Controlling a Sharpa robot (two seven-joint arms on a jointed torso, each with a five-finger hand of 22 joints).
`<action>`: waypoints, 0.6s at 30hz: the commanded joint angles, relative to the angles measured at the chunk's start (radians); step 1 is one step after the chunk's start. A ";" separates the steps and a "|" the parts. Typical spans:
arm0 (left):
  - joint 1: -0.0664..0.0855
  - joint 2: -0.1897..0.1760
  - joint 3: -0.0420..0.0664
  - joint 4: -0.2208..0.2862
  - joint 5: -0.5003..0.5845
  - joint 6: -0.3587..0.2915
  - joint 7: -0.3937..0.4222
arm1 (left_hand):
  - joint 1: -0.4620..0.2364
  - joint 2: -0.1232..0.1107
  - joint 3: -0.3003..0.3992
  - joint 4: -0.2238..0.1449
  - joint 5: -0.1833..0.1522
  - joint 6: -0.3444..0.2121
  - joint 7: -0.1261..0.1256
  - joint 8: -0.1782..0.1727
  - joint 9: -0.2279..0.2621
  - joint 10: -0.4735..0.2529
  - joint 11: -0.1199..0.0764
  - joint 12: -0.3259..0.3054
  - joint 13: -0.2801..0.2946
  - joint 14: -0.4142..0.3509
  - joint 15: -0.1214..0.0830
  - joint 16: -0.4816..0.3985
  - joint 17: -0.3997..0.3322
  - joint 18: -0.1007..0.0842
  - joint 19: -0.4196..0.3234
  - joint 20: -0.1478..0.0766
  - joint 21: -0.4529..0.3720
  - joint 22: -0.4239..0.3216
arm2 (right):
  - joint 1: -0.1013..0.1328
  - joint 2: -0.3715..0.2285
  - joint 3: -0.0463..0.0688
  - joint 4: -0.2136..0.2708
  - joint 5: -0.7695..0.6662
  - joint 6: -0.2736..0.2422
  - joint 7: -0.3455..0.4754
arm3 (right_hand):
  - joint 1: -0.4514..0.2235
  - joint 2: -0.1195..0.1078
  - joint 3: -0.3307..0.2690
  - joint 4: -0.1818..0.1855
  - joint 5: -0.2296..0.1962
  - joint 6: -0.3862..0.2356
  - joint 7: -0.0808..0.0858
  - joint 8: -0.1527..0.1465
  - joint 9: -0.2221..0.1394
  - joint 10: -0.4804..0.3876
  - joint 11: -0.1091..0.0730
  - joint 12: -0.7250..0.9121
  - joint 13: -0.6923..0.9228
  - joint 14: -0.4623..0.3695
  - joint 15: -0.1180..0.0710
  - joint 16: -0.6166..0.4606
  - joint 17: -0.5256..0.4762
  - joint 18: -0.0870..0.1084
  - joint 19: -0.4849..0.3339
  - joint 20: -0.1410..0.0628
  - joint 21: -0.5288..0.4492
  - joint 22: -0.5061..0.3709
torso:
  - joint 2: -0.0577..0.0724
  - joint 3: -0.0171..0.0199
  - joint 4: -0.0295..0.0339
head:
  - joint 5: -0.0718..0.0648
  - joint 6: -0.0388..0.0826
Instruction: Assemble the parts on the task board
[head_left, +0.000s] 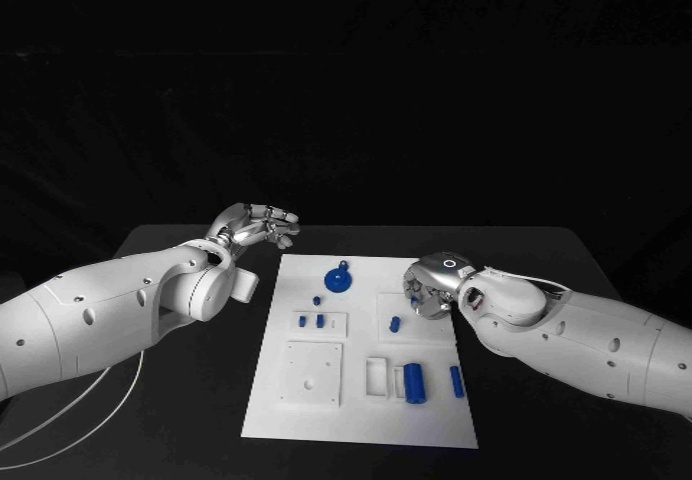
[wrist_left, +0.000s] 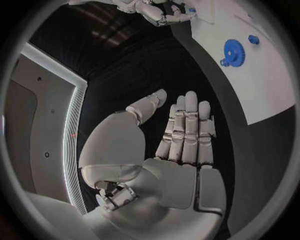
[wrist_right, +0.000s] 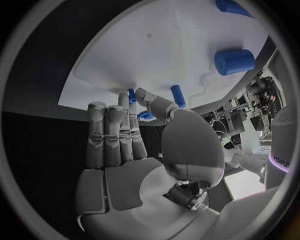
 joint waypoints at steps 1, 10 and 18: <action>0.001 0.002 0.001 -0.002 0.026 -0.004 0.012 | 0.002 0.010 -0.003 -0.002 0.005 -0.006 0.001 0.004 0.001 0.006 0.000 -0.002 -0.002 0.005 0.001 -0.004 0.001 0.003 0.006 0.000 -0.006 0.001 | 0.001 -0.007 0.007 0.017 0.006 -0.043 0.003 | 0.005 0.009 0.003 -0.001 -0.006 0.008 0.001 0.004 0.001 0.009 -0.001 0.003 0.000 0.001 -0.007 0.004 0.001 0.062 0.006 0.000 0.004 0.024 | -0.001 0.0002 0.0001 | 0.001 0.002; 0.001 0.004 0.001 -0.010 0.026 -0.003 0.010 | 0.003 0.011 -0.003 -0.003 0.005 -0.006 0.001 0.005 0.001 0.006 0.001 -0.002 -0.002 0.005 0.001 -0.006 0.002 0.003 0.006 0.000 -0.007 0.002 | 0.001 -0.020 0.025 0.033 0.018 -0.063 0.020 | 0.007 0.005 0.012 -0.003 -0.009 0.013 -0.001 0.004 0.003 0.014 -0.003 0.002 0.003 0.003 -0.010 0.007 0.009 0.062 0.010 -0.004 0.012 0.024 | 0.000 0.0002 -0.0003 | 0.004 0.005; 0.001 0.003 0.001 -0.017 0.026 -0.002 0.010 | 0.003 0.011 -0.003 -0.003 0.005 -0.006 0.001 0.004 0.001 0.005 0.001 -0.003 -0.002 0.006 0.001 -0.007 0.003 0.003 0.007 0.000 -0.007 0.002 | 0.001 -0.047 0.054 0.090 0.109 -0.075 0.050 | 0.006 0.003 0.016 -0.001 -0.009 0.014 -0.001 0.004 0.004 0.015 -0.003 0.001 0.004 0.003 -0.010 0.007 0.012 0.062 0.010 -0.005 0.014 0.023 | 0.000 0.0002 0.0000 | 0.012 0.003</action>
